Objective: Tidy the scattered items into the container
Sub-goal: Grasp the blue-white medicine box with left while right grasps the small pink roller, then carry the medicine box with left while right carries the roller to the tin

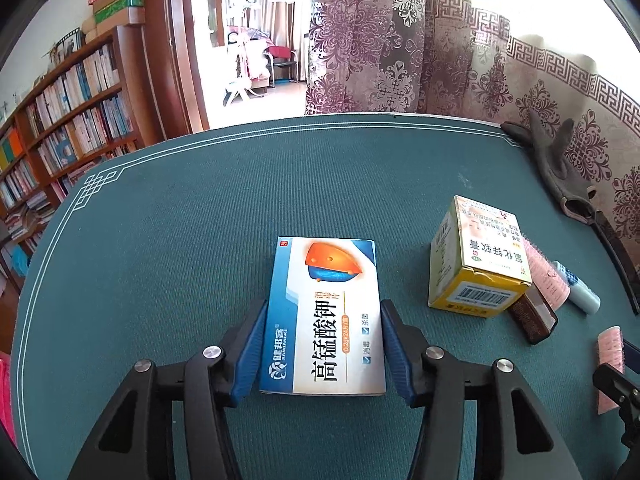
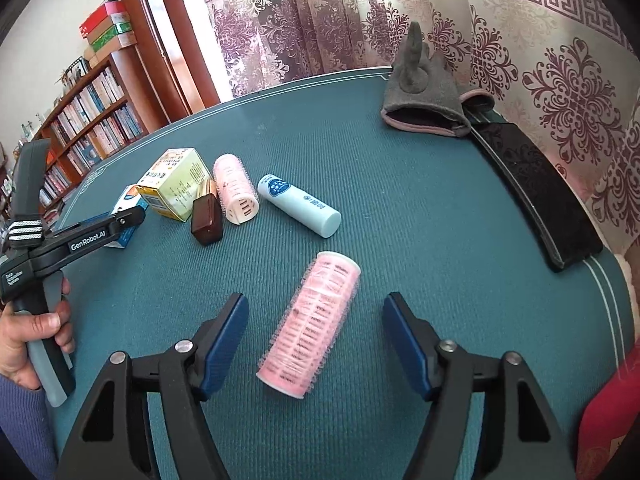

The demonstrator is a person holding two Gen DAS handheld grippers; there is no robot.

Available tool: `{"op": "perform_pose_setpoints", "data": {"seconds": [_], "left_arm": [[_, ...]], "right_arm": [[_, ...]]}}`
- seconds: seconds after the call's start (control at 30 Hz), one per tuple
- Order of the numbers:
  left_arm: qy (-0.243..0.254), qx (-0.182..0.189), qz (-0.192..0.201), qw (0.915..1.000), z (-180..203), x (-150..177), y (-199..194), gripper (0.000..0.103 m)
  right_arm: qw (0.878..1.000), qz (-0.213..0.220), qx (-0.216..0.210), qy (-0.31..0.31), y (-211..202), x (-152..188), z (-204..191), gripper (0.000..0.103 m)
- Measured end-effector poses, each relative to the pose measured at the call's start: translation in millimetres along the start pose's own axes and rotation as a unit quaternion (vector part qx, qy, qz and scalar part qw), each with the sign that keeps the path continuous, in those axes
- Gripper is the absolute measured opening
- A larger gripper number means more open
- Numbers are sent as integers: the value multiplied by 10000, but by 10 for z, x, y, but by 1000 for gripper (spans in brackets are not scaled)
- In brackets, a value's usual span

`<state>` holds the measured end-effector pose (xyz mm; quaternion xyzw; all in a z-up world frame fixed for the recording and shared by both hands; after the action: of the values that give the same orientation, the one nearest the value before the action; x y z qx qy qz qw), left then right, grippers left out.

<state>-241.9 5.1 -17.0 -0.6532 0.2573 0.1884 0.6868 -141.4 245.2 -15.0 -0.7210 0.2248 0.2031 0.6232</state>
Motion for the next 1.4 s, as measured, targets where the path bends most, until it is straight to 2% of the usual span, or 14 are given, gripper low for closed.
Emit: {"op": "perform_pose_setpoints", "data": {"seconds": [0.07,0.1,0.17,0.27,0.63,0.97,1.17,1.4], "left_arm": [[22,23,-1,10000,32,69,-45,56],[46,19,-6,10000,50,102,-69,56],[30,65,-37,10000,74,165,-122,56],[60,59,-43,10000,123,283,-198,56],[348,382,-89,9986,495,733,-574,56],[639,896,10,9939,978,916,-972,56],[661,1368,-58,9884,1327,1063,-1172,56],[1175,1711,138,9781,1913,1095,-1505,56]], "right_arm": [[9998,35,152,-119,8,-4,-8,56],[9997,52,172,-151,2,4,-5,53],[9997,90,121,-197,-24,23,-4,41],[9998,67,-5,-171,-76,80,0,35],[9993,280,-235,-57,-492,321,43,32],[9970,705,-280,150,-1093,553,230,32],[9937,1074,-121,311,-1586,728,503,32],[9880,1333,401,668,-2069,1023,1087,32]]}}
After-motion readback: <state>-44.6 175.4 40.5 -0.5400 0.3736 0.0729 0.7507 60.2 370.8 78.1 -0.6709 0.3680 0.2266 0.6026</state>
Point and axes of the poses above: each gripper's, at about its wrist camera, not at the fingertips, and y roughly the way its jaws point, z to its right, x to its underside, the point moved 5 cm from there along y, roughly the way its jaws point, and after that the axes turned 5 degrees about -z, right-handed, at the moved point
